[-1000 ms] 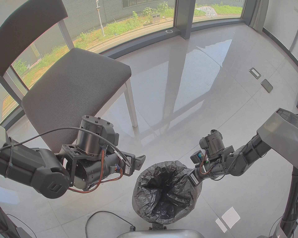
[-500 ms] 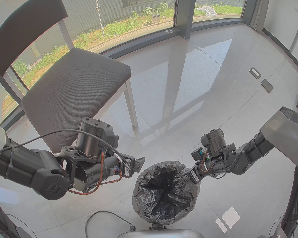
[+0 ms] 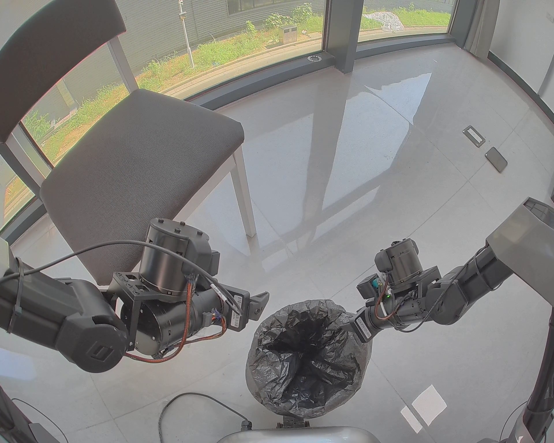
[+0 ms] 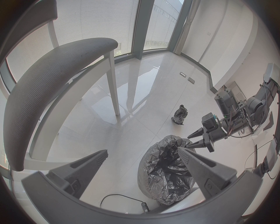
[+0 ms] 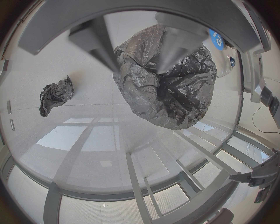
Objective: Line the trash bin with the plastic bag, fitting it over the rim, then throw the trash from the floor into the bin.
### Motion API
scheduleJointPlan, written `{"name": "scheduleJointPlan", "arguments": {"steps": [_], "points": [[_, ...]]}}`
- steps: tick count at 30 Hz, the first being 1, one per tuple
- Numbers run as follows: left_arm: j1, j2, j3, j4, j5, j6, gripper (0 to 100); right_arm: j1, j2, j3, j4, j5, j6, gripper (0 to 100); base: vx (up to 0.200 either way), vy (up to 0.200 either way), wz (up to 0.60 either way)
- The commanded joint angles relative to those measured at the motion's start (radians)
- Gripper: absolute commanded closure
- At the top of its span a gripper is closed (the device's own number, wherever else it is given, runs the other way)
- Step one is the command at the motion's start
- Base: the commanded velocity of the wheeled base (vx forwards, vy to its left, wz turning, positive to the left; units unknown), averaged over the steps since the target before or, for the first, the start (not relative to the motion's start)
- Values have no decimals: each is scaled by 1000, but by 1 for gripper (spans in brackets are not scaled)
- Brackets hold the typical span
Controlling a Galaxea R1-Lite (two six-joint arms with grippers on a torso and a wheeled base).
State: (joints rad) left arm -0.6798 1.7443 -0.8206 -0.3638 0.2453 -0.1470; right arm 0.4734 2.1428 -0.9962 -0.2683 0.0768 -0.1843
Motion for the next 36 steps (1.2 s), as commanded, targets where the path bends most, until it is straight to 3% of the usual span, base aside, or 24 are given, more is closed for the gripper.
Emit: {"name": "scheduleJointPlan", "arguments": {"steps": [1,18,19,27,36], "points": [[-1,0,0,-1,0,0,0,1,0,2,1,0,0,100,0,0,0],[-1,-6,1,-1,2,0,0,-7,-6,1,-2,0,-9,100,0,0,0],[-1,-6,1,-1,2,-2,0,-12,-6,1,-3,0,-6,0,0,0,0],[0,-8,3,-1,11,-14,0,-61,-6,-4,-5,0,-6,0,0,0,0],[-1,-8,3,-1,11,-14,0,-48,-9,1,-3,0,-11,0,0,0,0]]}}
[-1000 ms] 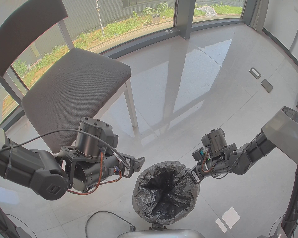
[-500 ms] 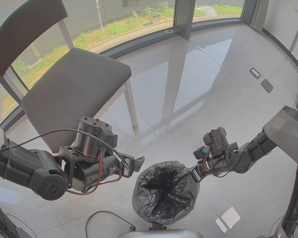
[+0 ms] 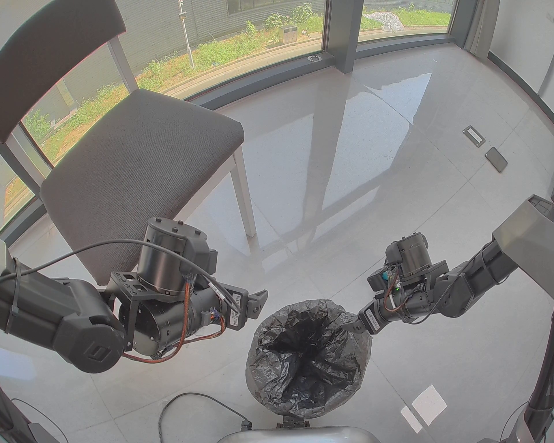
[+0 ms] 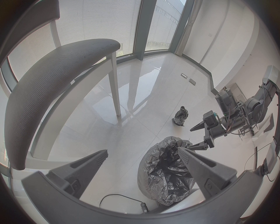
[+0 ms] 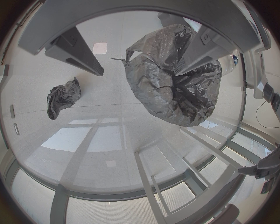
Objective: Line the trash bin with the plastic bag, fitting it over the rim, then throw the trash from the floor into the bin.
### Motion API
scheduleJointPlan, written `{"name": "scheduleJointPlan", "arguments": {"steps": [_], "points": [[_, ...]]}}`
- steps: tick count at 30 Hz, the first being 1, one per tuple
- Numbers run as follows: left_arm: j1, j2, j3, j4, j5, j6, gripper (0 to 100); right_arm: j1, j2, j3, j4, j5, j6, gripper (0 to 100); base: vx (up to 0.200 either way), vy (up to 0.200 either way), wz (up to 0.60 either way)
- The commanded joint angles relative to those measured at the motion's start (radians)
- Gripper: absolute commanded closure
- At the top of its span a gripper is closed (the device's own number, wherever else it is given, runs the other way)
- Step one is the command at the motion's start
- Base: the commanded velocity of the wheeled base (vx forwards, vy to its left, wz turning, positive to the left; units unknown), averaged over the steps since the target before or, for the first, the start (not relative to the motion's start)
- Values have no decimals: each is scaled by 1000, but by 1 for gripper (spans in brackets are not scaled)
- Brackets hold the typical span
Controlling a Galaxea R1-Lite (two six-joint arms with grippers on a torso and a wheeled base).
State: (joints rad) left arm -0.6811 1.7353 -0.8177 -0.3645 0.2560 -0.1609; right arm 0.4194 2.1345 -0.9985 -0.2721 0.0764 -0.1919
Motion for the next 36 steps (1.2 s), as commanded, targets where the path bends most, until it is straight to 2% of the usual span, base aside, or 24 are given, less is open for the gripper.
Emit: {"name": "scheduleJointPlan", "arguments": {"steps": [1,12,13,32,36], "points": [[0,1,0,-1,0,0,0,9,1,6,4,0,-4,0,0,0,0],[0,1,0,-1,0,0,0,22,7,18,-2,0,-4,0,0,0,0],[0,1,-1,-1,0,0,0,22,9,20,-1,0,-4,100,0,0,0],[0,0,-1,-2,0,0,0,16,7,15,1,0,2,100,0,0,0],[0,-5,0,-1,0,-2,0,-19,7,6,1,0,-4,100,0,0,0]]}}
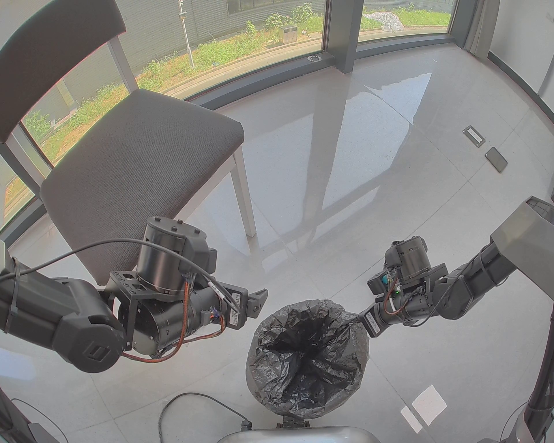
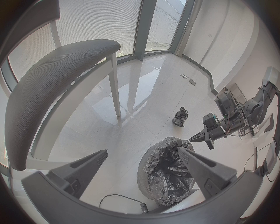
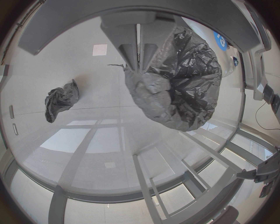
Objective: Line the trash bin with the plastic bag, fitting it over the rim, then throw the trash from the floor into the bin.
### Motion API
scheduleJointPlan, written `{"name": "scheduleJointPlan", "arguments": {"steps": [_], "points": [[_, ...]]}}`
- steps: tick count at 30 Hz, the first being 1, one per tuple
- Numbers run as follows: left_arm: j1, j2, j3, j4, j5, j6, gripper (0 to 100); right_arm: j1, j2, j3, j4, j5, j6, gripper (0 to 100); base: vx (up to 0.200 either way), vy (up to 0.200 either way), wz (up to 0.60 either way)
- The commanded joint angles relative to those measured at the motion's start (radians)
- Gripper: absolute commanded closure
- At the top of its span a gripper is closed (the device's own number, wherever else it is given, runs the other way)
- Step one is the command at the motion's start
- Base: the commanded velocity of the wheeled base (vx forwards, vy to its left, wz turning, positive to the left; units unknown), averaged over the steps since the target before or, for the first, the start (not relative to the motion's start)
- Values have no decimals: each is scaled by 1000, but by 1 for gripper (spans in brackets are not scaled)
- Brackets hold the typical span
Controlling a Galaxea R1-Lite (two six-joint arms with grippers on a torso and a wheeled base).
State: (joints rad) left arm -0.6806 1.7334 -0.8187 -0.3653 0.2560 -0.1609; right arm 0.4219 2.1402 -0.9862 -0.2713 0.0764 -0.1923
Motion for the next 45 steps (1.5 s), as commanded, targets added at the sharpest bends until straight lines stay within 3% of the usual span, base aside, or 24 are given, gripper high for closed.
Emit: {"name": "scheduleJointPlan", "arguments": {"steps": [1,8,18,19,27,32,40,45], "points": [[1,-3,1,0,0,-2,0,-28,3,-9,0,0,-4,100,0,0,0],[1,-11,12,0,0,-2,0,-63,7,-34,4,0,-4,100,0,0,0],[1,-11,13,0,2,-2,0,-34,-16,-14,4,-9,-1,100,0,0,0],[1,-11,13,0,2,-2,0,-32,-22,-5,1,-9,-4,0,0,0,0],[-11,-6,27,-6,9,-8,0,37,-62,11,-5,-9,-24,0,0,0,0],[-5,-5,23,-6,9,-9,0,78,-13,-9,-6,-9,-82,0,0,0,0],[3,-8,15,-6,9,-14,0,115,12,-60,-6,-10,-85,0,0,0,0],[1,6,-3,-6,9,-14,0,179,-33,-81,-3,-10,-75,0,0,0,0]]}}
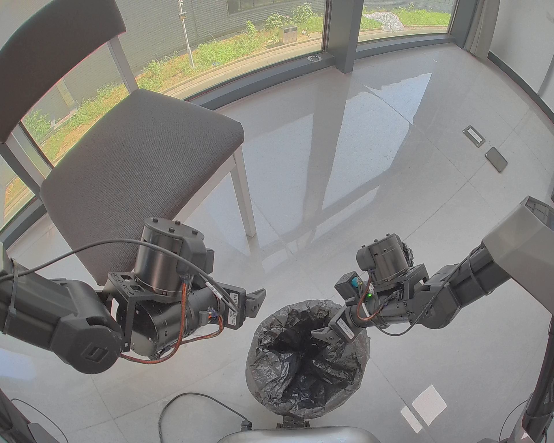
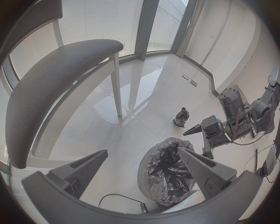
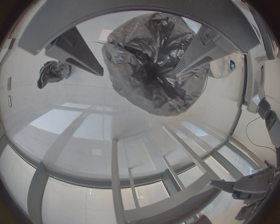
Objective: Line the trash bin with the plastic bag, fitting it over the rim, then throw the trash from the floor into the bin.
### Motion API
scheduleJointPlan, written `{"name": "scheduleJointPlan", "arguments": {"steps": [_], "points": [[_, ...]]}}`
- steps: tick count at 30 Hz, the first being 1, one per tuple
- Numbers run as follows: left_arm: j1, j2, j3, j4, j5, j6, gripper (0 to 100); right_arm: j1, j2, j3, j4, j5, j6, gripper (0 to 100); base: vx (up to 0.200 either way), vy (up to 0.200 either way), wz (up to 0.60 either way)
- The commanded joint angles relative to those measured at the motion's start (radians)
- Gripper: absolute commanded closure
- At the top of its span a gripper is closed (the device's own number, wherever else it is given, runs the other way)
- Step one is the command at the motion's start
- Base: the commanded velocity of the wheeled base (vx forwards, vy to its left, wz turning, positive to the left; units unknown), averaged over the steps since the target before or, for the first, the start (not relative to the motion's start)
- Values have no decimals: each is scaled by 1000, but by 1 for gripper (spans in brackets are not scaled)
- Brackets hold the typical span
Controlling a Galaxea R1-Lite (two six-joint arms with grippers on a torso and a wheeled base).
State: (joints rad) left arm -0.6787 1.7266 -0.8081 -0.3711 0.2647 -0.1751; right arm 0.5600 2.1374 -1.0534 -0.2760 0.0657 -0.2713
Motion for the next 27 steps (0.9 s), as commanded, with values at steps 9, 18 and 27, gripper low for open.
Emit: {"name": "scheduleJointPlan", "arguments": {"steps": [9,18,27], "points": [[-4,34,-45,0,1,-1,0,147,-76,93,6,3,18,0,0,0,0],[-1,31,-43,0,2,-1,0,116,21,110,0,0,41,0,0,0,0],[1,30,-43,1,2,-1,0,126,93,73,1,-4,43,0,0,0,0]]}}
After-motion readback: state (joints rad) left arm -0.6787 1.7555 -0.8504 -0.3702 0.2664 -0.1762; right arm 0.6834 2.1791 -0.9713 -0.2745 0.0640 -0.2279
